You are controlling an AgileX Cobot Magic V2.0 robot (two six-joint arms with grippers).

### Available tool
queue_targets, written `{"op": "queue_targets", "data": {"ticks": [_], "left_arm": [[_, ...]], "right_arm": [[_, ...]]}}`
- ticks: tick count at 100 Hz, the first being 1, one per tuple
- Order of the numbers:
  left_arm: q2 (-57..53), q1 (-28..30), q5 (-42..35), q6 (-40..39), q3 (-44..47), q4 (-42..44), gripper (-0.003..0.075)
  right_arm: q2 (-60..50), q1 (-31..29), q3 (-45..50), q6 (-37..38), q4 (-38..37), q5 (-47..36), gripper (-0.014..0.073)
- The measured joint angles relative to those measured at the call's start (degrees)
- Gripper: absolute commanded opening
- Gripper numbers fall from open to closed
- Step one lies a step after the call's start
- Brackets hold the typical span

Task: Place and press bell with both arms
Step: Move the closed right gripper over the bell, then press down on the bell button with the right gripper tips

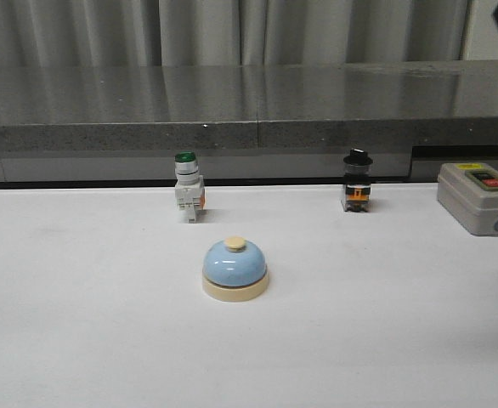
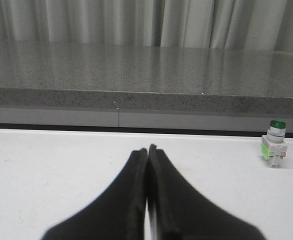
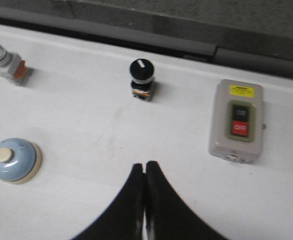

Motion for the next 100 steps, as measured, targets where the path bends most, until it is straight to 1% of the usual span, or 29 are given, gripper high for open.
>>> {"op": "queue_targets", "data": {"ticks": [21, 52, 73, 100], "left_arm": [[0.0, 0.0, 0.0, 0.0, 0.0, 0.0, -0.0019], [0.0, 0.0, 0.0, 0.0, 0.0, 0.0, -0.0019], [0.0, 0.0, 0.0, 0.0, 0.0, 0.0, -0.0019], [0.0, 0.0, 0.0, 0.0, 0.0, 0.0, -0.0019]], "right_arm": [[10.5, 7.2, -8.0, -1.1, 0.0, 4.6, -0.0068], [26.0, 15.4, -20.4, -1.7, 0.5, 10.9, -0.0068], [34.9, 19.2, -28.1, -2.1, 0.6, 15.0, -0.0068], [43.7, 21.6, -35.5, -2.8, 1.0, 19.7, -0.0068]]}}
